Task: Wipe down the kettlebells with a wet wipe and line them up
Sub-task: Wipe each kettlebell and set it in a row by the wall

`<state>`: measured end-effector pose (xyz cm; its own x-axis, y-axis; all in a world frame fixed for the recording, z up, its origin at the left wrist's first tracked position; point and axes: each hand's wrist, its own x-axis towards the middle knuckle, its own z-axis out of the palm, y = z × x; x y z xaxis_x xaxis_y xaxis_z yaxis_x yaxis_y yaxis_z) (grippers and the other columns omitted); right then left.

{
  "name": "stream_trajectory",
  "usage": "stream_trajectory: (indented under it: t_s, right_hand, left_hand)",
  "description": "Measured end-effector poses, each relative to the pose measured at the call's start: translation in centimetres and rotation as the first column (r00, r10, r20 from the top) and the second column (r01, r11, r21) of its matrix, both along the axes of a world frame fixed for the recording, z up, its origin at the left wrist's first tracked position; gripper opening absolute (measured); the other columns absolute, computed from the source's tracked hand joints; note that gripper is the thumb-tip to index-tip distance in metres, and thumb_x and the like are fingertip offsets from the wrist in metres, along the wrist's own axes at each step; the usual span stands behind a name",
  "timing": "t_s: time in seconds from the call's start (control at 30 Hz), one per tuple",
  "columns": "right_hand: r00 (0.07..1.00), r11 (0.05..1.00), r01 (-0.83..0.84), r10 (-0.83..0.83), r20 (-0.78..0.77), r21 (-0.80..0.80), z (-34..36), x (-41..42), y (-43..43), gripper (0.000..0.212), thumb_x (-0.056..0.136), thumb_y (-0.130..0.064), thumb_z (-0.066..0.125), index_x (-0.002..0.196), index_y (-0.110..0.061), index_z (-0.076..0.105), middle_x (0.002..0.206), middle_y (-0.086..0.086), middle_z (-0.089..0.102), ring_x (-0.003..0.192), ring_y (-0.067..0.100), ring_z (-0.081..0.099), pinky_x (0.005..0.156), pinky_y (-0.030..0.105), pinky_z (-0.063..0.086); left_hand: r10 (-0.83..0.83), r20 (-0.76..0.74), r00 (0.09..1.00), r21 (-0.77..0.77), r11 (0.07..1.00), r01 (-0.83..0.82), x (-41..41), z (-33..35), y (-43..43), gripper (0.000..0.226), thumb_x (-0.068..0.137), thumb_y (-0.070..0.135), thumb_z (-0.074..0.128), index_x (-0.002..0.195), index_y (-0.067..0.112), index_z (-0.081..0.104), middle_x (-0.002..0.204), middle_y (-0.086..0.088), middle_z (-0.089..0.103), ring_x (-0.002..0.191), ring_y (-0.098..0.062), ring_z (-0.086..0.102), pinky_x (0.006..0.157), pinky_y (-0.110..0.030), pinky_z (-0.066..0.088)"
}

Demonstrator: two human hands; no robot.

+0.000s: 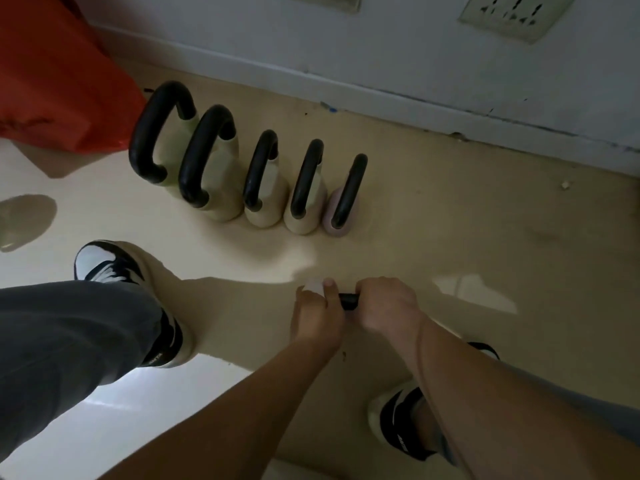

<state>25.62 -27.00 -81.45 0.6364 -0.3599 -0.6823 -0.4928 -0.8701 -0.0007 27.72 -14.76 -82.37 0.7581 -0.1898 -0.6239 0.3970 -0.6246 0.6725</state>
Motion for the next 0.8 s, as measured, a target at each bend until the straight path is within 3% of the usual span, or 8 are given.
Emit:
stream_trajectory:
  t_s: [0.07, 0.2, 0.27, 0.33, 0.4, 0.57, 0.73, 0.8]
  right_hand:
    - [1.000, 1.000, 0.011, -0.011, -0.007, 0.003, 0.3, 0.4, -0.2, 0.027, 0.088, -0.036, 0.057, 0.109, -0.024, 0.068, 0.110, 0.002, 0.069, 0.104, 0.026, 0.066, 0.078, 0.029, 0.047]
    - [1.000, 1.000, 0.007, -0.007, -0.027, 0.022, 0.3, 0.8, -0.9, 0.022, 0.094, -0.028, 0.055, 0.111, -0.023, 0.067, 0.115, 0.002, 0.070, 0.106, 0.025, 0.067, 0.085, 0.031, 0.050]
    - [0.999, 0.999, 0.025, -0.024, -0.031, 0.046, 0.6, 1.0, -0.8, 0.029, 0.088, -0.042, 0.059, 0.109, -0.024, 0.067, 0.110, 0.001, 0.070, 0.104, 0.024, 0.067, 0.080, 0.030, 0.048]
    - [0.998, 0.997, 0.040, -0.038, -0.041, 0.058, 0.5, 0.9, -0.5, 0.044, 0.078, -0.055, 0.060, 0.109, -0.025, 0.067, 0.108, 0.001, 0.070, 0.104, 0.024, 0.067, 0.078, 0.029, 0.047]
    - [0.998, 0.997, 0.063, -0.062, -0.029, 0.039, 0.4, 0.9, -0.5, 0.042, 0.080, -0.052, 0.061, 0.111, -0.026, 0.068, 0.112, 0.002, 0.070, 0.107, 0.025, 0.067, 0.083, 0.030, 0.049]
    - [0.959, 0.946, 0.284, -0.277, -0.062, 0.156, 1.0, 1.0, -1.9, 0.034, 0.103, -0.033, 0.047, 0.128, -0.018, 0.064, 0.134, 0.008, 0.066, 0.122, 0.028, 0.062, 0.100, 0.033, 0.046]
    - [0.963, 0.946, 0.269, -0.259, -0.077, 0.180, 0.9, 0.8, -0.5, 0.036, 0.083, -0.050, 0.062, 0.105, -0.022, 0.066, 0.101, 0.001, 0.071, 0.092, 0.024, 0.068, 0.082, 0.034, 0.056]
    - [0.965, 0.951, 0.262, -0.254, -0.069, 0.164, 0.7, 0.8, -0.3, 0.037, 0.086, -0.051, 0.061, 0.109, -0.023, 0.067, 0.109, 0.002, 0.071, 0.102, 0.026, 0.068, 0.089, 0.035, 0.055]
  left_hand:
    - [-0.253, 0.223, 0.942, 0.142, 0.964, 0.225, 0.0, -0.4, 0.1, 0.043, 0.105, 0.046, 0.023, 0.094, 0.019, 0.055, 0.104, -0.006, 0.057, 0.092, -0.024, 0.058, 0.082, -0.035, 0.049]
    - [-0.564, 0.633, 0.530, 0.278, 0.805, 0.525, 0.0, -0.2, 0.1, 0.043, 0.105, 0.038, 0.031, 0.099, 0.016, 0.067, 0.094, -0.005, 0.065, 0.090, -0.023, 0.057, 0.095, -0.039, 0.047]
    - [-0.515, 0.582, 0.629, 0.131, 0.823, 0.553, 1.8, -1.4, 1.0, 0.039, 0.105, 0.040, 0.032, 0.093, 0.023, 0.065, 0.088, 0.001, 0.063, 0.084, -0.017, 0.055, 0.083, -0.036, 0.048]
    - [-0.265, 0.342, 0.901, -0.152, 0.931, 0.332, 3.4, -1.9, 1.8, 0.040, 0.104, 0.043, 0.030, 0.091, 0.024, 0.062, 0.090, 0.002, 0.061, 0.084, -0.013, 0.057, 0.078, -0.030, 0.049]
    - [-0.090, 0.111, 0.990, -0.173, 0.979, 0.108, 3.5, -1.9, 0.8, 0.042, 0.106, 0.039, 0.031, 0.092, 0.015, 0.062, 0.090, -0.005, 0.064, 0.086, -0.020, 0.061, 0.078, -0.031, 0.049]
    - [-0.578, 0.493, 0.651, 0.188, 0.801, 0.569, 1.3, 1.7, -2.6, 0.055, 0.105, 0.045, 0.018, 0.103, 0.017, 0.064, 0.105, -0.003, 0.065, 0.108, -0.020, 0.053, 0.117, -0.038, 0.027]
    - [-0.341, 0.359, 0.869, -0.043, 0.924, 0.380, 5.4, -1.5, 1.7, 0.038, 0.103, 0.042, 0.029, 0.088, 0.025, 0.060, 0.092, 0.000, 0.062, 0.087, -0.015, 0.057, 0.084, -0.039, 0.050]
    - [-0.422, 0.337, 0.842, 0.021, 0.897, 0.441, 4.3, -0.7, 0.3, 0.041, 0.102, 0.042, 0.026, 0.087, 0.022, 0.059, 0.094, -0.003, 0.059, 0.091, -0.017, 0.054, 0.094, -0.042, 0.046]
